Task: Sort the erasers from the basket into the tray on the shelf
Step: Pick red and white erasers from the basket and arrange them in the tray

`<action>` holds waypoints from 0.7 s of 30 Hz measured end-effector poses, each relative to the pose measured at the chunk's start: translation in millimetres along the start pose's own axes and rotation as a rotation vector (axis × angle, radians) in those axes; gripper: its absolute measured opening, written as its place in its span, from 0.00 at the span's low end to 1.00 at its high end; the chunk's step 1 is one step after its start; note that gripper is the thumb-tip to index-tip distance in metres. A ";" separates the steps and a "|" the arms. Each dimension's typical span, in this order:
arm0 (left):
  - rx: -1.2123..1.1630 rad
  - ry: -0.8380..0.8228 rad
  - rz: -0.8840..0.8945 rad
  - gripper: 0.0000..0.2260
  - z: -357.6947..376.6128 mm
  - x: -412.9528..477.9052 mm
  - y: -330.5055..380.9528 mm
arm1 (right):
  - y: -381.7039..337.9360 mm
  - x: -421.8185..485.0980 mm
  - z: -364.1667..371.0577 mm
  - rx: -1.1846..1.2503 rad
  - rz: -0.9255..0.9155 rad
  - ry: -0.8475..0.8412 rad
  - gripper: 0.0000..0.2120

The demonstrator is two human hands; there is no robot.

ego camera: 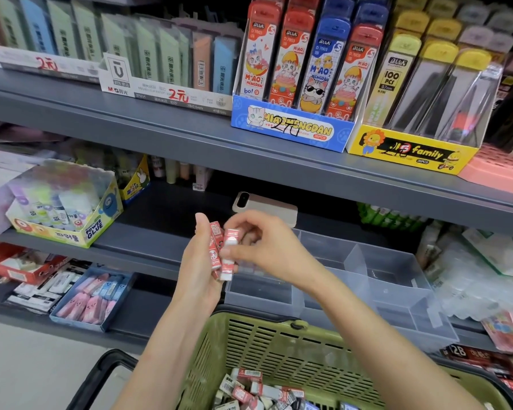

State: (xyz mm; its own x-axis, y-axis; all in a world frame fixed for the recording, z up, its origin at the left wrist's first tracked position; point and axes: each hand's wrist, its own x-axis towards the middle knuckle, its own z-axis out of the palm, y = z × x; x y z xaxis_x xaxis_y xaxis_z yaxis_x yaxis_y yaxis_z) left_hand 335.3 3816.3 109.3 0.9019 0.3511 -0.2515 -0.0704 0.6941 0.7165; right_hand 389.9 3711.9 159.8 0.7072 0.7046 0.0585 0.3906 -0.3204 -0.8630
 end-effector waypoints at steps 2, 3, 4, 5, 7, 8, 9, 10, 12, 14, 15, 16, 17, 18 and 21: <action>0.054 0.070 0.021 0.31 1.2 -0.9 0.4 | 3.7 -6.5 -12.0 0.165 0.051 0.067 0.12; 0.090 0.095 0.044 0.30 0.5 -1.1 0.0 | 8.2 -10.3 -21.8 0.241 0.072 0.129 0.12; 0.127 0.108 0.072 0.30 0.0 -1.3 -0.6 | 14.6 -15.0 -33.8 0.297 0.091 0.212 0.12; 0.162 0.114 0.100 0.29 -0.3 -1.9 -1.0 | 22.5 -20.2 -47.3 0.333 0.118 0.303 0.12; 0.224 0.114 0.152 0.28 0.9 -3.5 -1.7 | 42.1 -30.5 -73.2 0.346 0.219 0.474 0.11; 0.254 0.109 0.174 0.27 2.0 -4.7 -2.2 | 53.2 -34.5 -82.8 0.317 0.290 0.537 0.11; 0.280 0.101 0.193 0.26 3.2 -5.6 -2.9 | 64.2 -37.4 -89.5 0.257 0.364 0.580 0.11; 0.303 0.094 0.207 0.24 4.7 -6.5 -3.8 | 74.8 -39.1 -93.3 0.174 0.434 0.599 0.11; 0.331 0.084 0.223 0.24 8.1 -8.8 -5.3 | 89.2 -38.4 -93.7 -0.021 0.540 0.576 0.11; 0.320 0.072 0.225 0.24 12.0 -11.5 -6.7 | 94.7 -31.9 -88.8 -0.187 0.589 0.527 0.10; 0.308 0.064 0.224 0.24 14.1 -12.9 -7.2 | 93.7 -27.7 -85.7 -0.265 0.618 0.483 0.11; 0.297 0.056 0.222 0.24 16.2 -14.2 -7.9 | 91.7 -24.5 -82.8 -0.338 0.651 0.433 0.12; 0.290 0.048 0.219 0.24 18.3 -15.2 -8.9 | 90.6 -21.3 -80.0 -0.388 0.690 0.378 0.11; 0.285 0.039 0.215 0.25 20.2 -16.1 -9.9 | 90.4 -18.3 -77.5 -0.389 0.729 0.325 0.12; 0.287 0.009 0.211 0.25 25.0 -17.4 -12.5 | 88.2 -11.3 -74.6 -0.173 0.815 0.176 0.19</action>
State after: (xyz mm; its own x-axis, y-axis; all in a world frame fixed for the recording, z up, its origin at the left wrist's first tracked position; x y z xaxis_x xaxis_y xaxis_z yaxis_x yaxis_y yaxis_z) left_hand 331.2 3785.8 121.0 0.8763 0.4745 -0.0833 -0.1312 0.4014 0.9064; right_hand 460.3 3628.5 120.5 0.8825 0.1077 -0.4579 -0.2058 -0.7869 -0.5817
